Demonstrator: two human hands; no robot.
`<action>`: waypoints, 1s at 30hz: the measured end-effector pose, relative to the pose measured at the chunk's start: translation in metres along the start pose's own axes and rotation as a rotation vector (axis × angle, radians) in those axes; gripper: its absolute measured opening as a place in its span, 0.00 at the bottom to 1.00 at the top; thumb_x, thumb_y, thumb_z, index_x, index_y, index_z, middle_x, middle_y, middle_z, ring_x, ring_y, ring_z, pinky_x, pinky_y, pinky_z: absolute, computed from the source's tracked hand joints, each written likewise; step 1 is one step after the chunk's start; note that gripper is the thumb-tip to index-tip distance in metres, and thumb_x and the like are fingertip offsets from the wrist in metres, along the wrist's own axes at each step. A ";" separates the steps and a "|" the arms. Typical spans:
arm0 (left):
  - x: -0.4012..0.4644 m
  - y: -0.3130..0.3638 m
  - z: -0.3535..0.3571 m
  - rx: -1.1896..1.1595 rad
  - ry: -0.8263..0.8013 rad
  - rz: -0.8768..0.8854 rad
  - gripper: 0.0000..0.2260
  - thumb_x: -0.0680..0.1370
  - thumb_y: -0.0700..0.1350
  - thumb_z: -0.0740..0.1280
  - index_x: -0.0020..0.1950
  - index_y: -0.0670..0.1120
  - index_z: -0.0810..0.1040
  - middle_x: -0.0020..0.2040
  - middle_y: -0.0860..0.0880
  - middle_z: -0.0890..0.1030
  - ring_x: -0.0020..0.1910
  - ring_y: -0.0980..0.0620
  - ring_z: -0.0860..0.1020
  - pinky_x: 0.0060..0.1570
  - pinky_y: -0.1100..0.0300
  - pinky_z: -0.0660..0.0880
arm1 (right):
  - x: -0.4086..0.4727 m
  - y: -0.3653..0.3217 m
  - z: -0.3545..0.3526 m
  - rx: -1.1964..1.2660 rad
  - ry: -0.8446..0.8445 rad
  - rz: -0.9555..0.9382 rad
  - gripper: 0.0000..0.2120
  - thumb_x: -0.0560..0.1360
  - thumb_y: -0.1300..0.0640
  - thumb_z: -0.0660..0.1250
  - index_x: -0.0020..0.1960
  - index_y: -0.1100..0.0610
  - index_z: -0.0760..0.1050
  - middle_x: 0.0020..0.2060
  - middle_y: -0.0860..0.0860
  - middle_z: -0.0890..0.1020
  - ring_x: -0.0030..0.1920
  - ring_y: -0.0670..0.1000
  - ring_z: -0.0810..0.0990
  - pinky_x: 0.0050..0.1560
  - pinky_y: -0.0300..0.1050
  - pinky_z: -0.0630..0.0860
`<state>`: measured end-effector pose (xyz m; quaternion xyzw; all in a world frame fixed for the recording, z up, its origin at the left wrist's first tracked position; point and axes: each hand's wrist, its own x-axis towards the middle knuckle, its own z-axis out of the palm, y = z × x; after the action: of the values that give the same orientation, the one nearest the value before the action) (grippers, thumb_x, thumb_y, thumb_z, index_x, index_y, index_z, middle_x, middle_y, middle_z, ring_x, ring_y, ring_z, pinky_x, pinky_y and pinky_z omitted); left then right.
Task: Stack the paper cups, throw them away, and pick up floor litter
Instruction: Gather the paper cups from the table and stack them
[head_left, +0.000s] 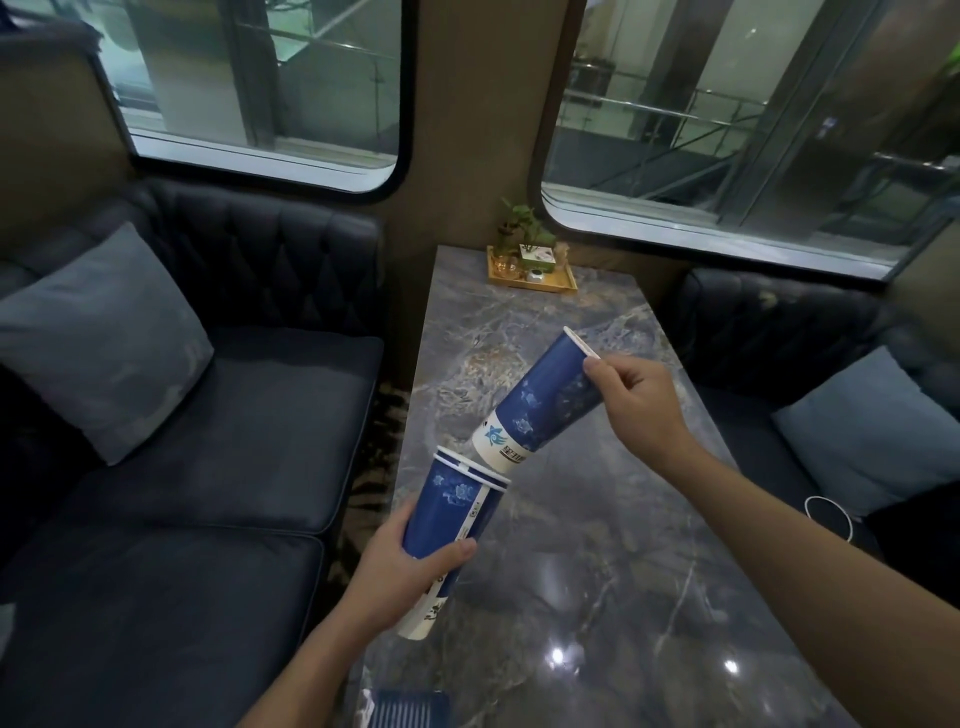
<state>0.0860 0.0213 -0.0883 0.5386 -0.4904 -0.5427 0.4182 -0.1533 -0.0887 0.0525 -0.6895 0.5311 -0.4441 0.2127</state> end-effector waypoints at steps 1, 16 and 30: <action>-0.001 0.000 0.000 0.000 -0.006 0.001 0.28 0.64 0.58 0.78 0.61 0.55 0.77 0.54 0.52 0.85 0.51 0.53 0.84 0.50 0.55 0.81 | -0.001 -0.002 0.000 0.011 -0.003 -0.002 0.21 0.79 0.58 0.62 0.27 0.58 0.69 0.24 0.53 0.69 0.26 0.45 0.65 0.29 0.40 0.62; -0.017 0.017 -0.004 -0.146 -0.327 -0.123 0.27 0.66 0.53 0.76 0.63 0.45 0.78 0.56 0.43 0.85 0.52 0.46 0.84 0.48 0.58 0.79 | -0.021 -0.009 0.017 0.274 -0.192 0.031 0.27 0.68 0.47 0.62 0.29 0.74 0.66 0.29 0.56 0.68 0.32 0.52 0.64 0.34 0.44 0.62; -0.015 0.020 0.003 -0.295 -0.373 -0.190 0.30 0.64 0.54 0.78 0.62 0.44 0.77 0.47 0.40 0.84 0.42 0.41 0.82 0.43 0.49 0.78 | -0.090 -0.014 0.041 0.193 -0.642 0.178 0.22 0.76 0.50 0.60 0.70 0.47 0.64 0.71 0.43 0.68 0.70 0.41 0.66 0.70 0.51 0.67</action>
<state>0.0821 0.0331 -0.0659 0.4061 -0.4215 -0.7353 0.3417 -0.1155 -0.0087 0.0073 -0.7219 0.4505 -0.2324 0.4711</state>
